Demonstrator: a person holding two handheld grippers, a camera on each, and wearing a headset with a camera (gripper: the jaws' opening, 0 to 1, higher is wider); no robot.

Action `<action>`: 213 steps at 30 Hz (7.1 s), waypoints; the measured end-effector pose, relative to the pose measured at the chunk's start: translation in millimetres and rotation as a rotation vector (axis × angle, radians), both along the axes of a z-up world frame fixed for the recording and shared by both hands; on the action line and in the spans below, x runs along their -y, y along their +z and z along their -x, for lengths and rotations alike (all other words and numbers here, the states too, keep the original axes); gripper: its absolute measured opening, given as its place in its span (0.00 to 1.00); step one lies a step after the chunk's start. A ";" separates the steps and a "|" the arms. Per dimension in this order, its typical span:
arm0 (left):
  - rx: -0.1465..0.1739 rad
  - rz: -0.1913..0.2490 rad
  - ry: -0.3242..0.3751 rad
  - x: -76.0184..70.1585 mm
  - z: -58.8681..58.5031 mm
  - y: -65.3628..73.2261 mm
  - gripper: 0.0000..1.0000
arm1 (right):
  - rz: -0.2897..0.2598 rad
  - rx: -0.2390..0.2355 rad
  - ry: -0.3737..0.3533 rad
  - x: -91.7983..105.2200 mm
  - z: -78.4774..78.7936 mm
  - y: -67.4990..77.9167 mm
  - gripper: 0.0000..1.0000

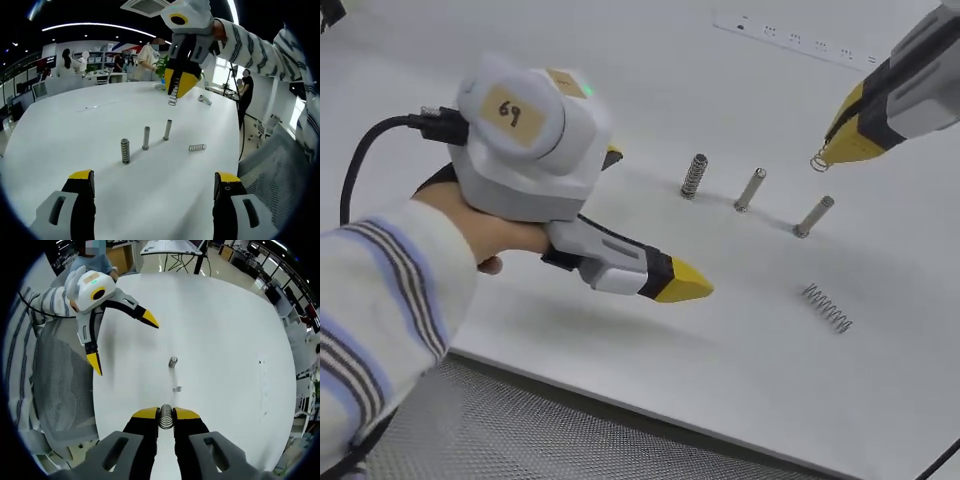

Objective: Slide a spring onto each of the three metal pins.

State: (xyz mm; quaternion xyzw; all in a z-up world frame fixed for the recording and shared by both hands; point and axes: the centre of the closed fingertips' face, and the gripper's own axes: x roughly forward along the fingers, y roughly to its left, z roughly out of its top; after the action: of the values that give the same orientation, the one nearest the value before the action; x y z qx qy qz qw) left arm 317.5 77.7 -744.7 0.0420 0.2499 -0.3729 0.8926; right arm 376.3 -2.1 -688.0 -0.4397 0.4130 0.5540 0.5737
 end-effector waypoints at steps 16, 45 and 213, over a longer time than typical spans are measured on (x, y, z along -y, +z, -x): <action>0.014 0.003 -0.015 3.7 0.4 4.5 0.98 | 0.035 0.018 0.081 -14.4 -14.7 -18.1 0.08; -0.008 0.004 -0.009 0.9 0.9 0.2 0.98 | 0.055 -0.017 0.100 -22.3 -23.7 -50.0 0.08; -0.154 -0.075 -0.053 -17.4 28.1 -18.8 0.91 | -0.608 0.048 -0.451 55.6 61.5 -36.2 0.78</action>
State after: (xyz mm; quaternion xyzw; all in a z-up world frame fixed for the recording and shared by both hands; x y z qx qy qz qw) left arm 289.5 95.1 -763.4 0.0535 0.3305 -0.3891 0.8582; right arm 314.8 -57.7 -724.3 -0.1605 0.3024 0.5007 0.7950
